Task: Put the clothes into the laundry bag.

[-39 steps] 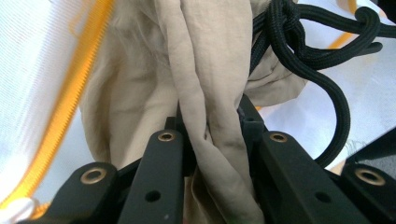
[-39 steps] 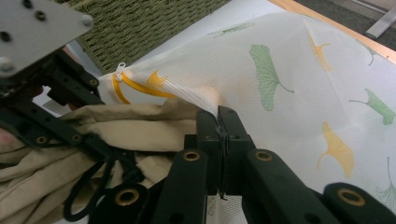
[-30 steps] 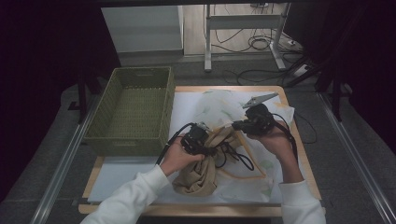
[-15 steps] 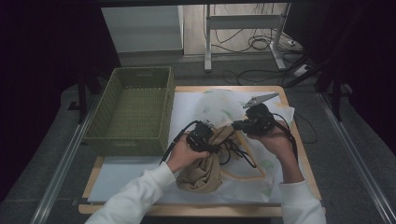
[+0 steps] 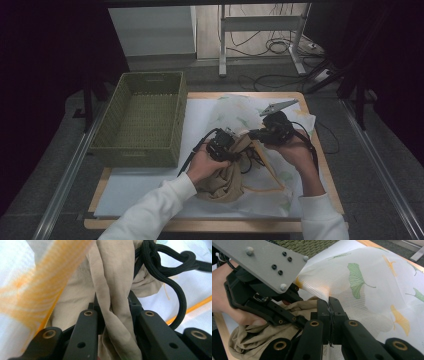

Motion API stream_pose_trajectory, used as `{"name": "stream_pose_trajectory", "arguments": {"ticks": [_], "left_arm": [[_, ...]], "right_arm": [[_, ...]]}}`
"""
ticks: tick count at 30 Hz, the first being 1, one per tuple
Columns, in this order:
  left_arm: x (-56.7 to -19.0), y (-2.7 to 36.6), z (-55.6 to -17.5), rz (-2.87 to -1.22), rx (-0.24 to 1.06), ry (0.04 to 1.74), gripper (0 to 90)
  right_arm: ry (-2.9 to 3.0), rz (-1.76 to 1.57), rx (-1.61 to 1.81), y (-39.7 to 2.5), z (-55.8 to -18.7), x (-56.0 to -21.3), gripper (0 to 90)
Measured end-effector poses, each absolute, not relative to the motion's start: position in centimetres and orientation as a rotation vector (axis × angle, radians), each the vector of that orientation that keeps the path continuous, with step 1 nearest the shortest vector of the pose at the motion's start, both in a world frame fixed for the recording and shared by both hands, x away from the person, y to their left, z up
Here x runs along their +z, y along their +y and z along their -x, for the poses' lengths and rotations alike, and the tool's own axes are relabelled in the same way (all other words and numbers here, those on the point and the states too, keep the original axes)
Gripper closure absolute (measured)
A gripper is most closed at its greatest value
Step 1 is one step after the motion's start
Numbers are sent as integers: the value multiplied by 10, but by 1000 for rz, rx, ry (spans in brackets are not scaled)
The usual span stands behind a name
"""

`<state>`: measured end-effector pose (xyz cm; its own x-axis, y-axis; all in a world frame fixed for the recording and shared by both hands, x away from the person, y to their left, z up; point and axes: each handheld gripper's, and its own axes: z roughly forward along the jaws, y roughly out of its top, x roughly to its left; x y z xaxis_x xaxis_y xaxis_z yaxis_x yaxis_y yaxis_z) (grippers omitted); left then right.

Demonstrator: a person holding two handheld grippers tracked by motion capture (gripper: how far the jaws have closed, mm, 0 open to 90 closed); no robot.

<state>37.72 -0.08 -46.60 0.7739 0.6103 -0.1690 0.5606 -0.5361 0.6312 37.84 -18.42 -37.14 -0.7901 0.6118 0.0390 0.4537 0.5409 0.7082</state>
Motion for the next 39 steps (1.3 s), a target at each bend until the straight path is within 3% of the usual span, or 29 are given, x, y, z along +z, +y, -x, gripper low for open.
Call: {"name": "stream_pose_trajectory", "arguments": {"ticks": [19, 34, 37, 39], "left_arm": [[-477, -8, -376, -2263, 91, 854, 747], [-482, -19, -376, -2241, 172, 868, 742], [-482, -20, -375, -2237, 163, 876, 715], [-481, -20, -373, -2237, 153, 876, 644]], "right_arm": [[2575, -907, 1077, -184, -379, -373, 876], [2570, -916, 1074, -186, -379, -373, 876], [2570, -915, 1074, -186, -380, -373, 876], [2570, -918, 1072, -186, -380, -374, 876]]}}
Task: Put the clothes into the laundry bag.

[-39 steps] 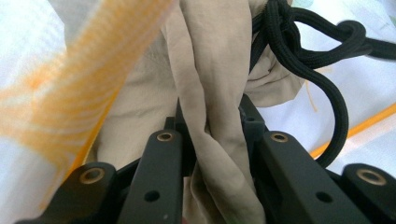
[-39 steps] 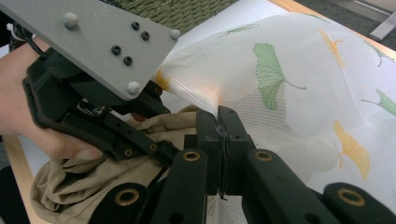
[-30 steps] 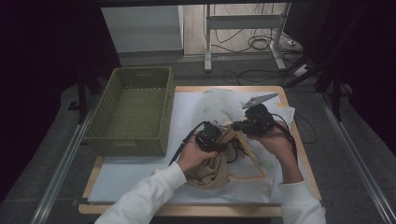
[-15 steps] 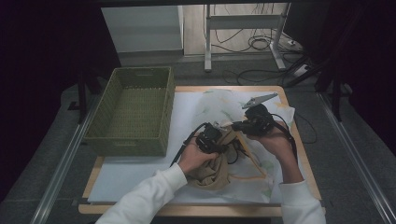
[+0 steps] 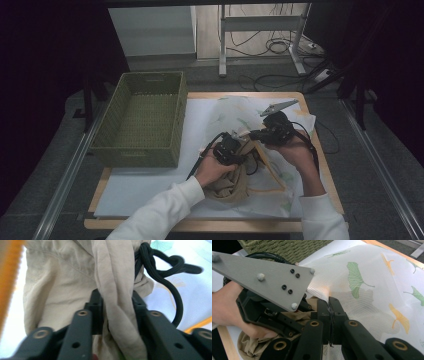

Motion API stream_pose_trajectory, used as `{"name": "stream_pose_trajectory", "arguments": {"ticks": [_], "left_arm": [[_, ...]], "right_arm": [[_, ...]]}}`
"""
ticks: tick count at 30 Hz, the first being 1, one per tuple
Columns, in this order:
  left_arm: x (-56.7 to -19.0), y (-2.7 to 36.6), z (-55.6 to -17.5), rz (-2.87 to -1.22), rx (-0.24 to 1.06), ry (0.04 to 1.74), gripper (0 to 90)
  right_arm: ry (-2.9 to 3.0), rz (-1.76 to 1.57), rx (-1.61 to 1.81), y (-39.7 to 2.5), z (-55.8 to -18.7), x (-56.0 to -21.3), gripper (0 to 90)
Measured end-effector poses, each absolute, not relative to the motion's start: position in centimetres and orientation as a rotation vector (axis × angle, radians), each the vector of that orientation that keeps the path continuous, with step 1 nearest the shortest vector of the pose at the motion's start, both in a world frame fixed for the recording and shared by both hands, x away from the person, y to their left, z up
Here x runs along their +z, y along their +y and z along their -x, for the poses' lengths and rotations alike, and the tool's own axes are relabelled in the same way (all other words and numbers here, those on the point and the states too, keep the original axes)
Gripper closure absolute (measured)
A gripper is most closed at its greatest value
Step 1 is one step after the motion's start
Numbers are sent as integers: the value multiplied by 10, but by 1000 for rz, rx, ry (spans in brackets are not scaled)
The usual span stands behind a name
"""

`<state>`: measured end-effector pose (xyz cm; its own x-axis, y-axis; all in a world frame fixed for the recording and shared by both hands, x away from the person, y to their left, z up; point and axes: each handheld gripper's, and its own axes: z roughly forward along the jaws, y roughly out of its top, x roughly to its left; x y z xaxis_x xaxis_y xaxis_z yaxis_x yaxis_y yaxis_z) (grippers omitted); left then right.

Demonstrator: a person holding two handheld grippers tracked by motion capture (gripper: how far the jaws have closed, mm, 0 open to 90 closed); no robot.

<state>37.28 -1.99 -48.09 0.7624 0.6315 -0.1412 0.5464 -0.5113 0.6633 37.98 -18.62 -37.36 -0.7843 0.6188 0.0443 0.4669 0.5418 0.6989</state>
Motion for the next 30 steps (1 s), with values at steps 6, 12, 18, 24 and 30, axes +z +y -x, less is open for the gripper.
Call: {"name": "stream_pose_trajectory", "arguments": {"ticks": [6, 12, 18, 24, 30], "left_arm": [[-472, -19, -357, -2255, 168, 846, 339], [-459, -12, -338, -2255, 145, 794, 211], [-450, 4, -322, -2217, 119, 751, 191], [-446, 23, -306, -2178, 136, 731, 215], [-446, 41, -297, -2156, 131, 736, 254]], "right_arm": [[2570, -917, 1071, -187, -381, -374, 875], [2567, -931, 1069, -189, -381, -374, 874], [2569, -941, 1066, -189, -382, -376, 873], [2573, -944, 1062, -189, -383, -377, 873], [2576, -947, 1057, -188, -383, -378, 874]]}}
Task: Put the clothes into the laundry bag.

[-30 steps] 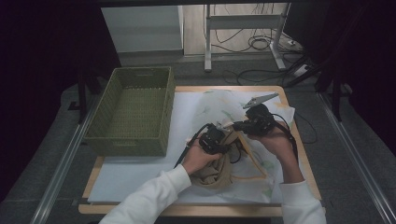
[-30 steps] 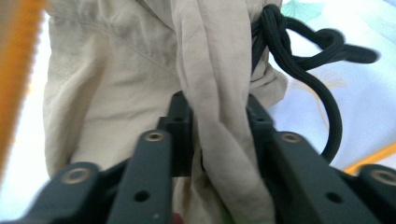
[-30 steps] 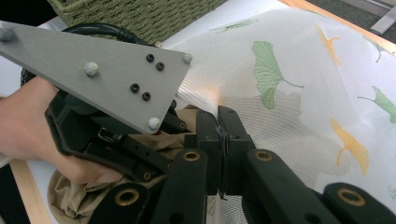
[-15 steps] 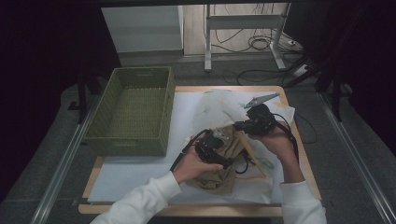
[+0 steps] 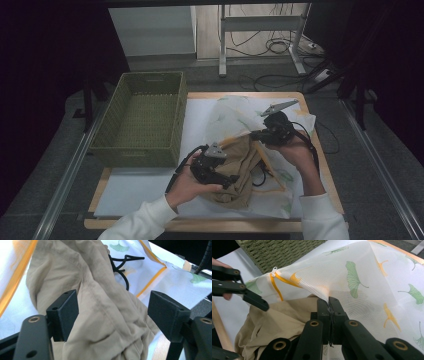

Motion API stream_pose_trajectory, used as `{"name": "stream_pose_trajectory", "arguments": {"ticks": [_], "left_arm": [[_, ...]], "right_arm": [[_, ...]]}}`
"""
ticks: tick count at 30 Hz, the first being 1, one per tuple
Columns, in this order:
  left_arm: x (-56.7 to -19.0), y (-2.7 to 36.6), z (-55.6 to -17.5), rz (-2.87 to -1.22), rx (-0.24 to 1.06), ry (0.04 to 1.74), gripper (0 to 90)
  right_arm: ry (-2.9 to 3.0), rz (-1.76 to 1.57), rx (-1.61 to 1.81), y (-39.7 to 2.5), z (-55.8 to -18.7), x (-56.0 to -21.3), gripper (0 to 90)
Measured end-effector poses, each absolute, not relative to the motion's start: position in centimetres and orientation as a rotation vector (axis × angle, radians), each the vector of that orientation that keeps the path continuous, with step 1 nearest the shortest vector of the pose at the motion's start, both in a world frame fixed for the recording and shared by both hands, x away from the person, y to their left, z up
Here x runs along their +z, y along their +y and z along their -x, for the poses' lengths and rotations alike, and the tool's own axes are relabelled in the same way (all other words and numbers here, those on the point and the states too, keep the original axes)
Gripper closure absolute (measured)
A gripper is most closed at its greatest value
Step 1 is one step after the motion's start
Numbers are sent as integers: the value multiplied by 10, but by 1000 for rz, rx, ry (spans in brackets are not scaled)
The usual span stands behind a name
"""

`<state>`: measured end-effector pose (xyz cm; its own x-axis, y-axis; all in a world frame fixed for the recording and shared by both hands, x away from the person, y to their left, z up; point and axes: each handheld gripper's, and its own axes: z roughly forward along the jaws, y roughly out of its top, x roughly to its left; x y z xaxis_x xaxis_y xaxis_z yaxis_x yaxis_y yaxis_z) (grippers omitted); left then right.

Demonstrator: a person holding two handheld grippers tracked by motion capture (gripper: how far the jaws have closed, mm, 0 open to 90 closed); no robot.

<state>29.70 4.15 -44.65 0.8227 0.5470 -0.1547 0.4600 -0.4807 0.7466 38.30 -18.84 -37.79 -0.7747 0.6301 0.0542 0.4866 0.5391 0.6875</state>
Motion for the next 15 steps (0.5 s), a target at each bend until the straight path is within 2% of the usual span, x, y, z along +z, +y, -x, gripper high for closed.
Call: {"name": "stream_pose_trajectory", "arguments": {"ticks": [11, 15], "left_arm": [[-455, 63, -288, -2168, 128, 769, 361], [-458, 68, -286, -2173, 145, 762, 477]], "right_arm": [[2572, -942, 1056, -190, -382, -377, 874], [2569, -945, 1057, -191, -382, -377, 874]]}}
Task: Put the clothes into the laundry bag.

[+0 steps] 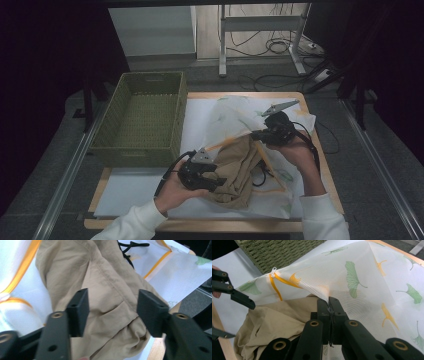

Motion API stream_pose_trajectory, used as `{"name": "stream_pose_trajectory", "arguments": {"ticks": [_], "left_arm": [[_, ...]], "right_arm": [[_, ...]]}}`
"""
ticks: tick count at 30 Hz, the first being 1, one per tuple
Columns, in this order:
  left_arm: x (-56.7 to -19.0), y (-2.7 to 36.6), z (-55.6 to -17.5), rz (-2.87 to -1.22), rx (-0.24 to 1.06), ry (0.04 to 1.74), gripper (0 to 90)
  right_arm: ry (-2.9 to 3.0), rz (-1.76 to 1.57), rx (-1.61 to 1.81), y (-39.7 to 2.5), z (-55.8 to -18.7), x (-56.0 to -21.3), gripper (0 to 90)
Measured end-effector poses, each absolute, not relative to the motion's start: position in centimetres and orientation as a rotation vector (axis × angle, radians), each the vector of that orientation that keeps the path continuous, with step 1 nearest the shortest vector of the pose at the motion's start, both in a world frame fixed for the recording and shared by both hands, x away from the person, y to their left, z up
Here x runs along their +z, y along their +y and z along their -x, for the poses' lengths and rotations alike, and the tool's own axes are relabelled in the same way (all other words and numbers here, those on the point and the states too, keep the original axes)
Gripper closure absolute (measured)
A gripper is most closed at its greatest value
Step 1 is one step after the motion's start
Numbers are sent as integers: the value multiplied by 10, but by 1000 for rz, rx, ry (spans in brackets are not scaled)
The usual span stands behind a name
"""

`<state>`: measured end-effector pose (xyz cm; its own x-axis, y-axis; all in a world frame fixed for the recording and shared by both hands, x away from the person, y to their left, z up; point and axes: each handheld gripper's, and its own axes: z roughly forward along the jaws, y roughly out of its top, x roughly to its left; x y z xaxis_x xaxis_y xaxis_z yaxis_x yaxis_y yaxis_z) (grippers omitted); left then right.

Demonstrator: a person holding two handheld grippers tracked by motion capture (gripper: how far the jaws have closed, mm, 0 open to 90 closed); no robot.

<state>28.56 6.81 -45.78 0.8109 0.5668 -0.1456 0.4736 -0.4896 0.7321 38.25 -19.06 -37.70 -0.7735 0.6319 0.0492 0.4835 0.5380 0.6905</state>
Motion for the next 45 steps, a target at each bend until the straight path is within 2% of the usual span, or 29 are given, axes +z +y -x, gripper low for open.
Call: {"name": "stream_pose_trajectory", "arguments": {"ticks": [4, 7, 10, 45], "left_arm": [[-461, 70, -287, -2224, 131, 773, 734], [-462, 75, -287, -2226, 104, 768, 839], [-463, 79, -287, -2216, 80, 770, 895], [-492, 81, -254, -2305, -86, 659, 898]], "right_arm": [[2567, -949, 1055, -191, -383, -377, 873], [2565, -948, 1053, -192, -383, -377, 872], [2565, -946, 1054, -192, -383, -377, 872], [2577, -959, 1038, -192, -385, -381, 875]]}}
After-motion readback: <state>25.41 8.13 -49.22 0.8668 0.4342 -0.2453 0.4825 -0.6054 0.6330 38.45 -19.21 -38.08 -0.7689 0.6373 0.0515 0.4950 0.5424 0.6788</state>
